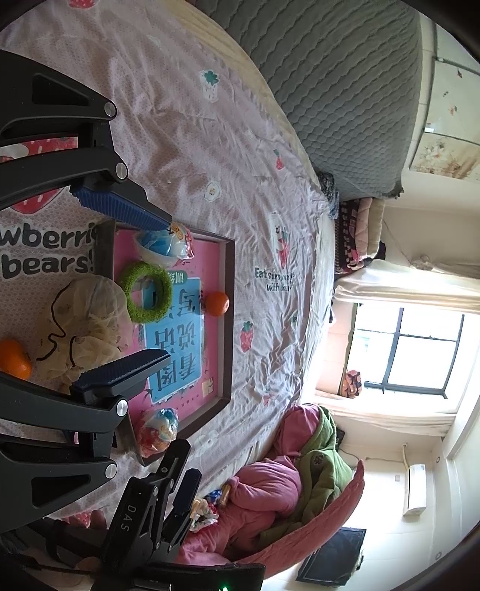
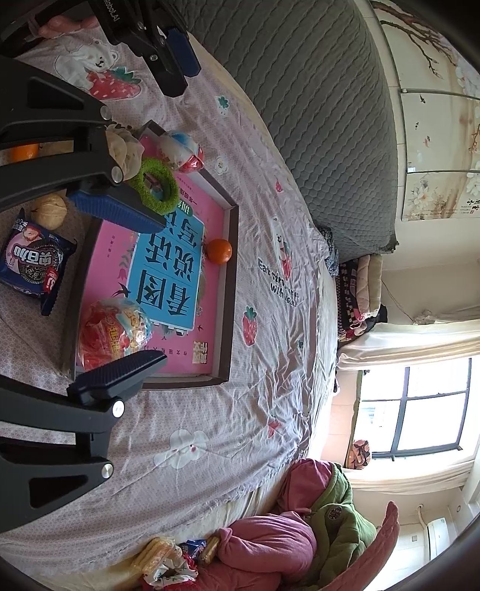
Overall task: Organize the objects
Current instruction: 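Withdraw both open grippers back from the tray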
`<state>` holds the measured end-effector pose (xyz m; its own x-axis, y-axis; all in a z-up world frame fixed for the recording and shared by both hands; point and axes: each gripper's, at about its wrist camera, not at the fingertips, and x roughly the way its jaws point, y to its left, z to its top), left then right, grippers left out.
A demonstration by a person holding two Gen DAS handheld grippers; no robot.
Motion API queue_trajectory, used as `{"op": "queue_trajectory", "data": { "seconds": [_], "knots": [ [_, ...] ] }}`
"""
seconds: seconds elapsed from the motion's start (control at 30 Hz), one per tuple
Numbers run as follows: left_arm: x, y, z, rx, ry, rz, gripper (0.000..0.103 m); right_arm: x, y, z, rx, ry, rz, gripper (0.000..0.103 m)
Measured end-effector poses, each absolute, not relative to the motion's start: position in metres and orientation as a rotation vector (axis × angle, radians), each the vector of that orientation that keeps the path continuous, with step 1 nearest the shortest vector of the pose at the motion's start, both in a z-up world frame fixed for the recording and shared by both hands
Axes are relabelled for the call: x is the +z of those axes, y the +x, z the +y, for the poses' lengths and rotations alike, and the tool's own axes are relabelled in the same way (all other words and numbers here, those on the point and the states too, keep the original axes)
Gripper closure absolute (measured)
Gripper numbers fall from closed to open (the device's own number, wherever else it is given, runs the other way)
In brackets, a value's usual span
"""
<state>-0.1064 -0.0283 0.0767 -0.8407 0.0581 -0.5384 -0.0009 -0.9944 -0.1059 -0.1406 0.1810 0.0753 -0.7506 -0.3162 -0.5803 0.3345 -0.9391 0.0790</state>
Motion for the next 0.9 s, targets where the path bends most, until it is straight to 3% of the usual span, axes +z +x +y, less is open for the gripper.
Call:
{"op": "queue_trajectory", "data": {
  "seconds": [0.9],
  "knots": [
    [0.097, -0.078, -0.017, 3.002, -0.831, -0.075, 0.035, 0.082, -0.129, 0.177, -2.642, 0.814, 0.074, 0.031]
  ]
}}
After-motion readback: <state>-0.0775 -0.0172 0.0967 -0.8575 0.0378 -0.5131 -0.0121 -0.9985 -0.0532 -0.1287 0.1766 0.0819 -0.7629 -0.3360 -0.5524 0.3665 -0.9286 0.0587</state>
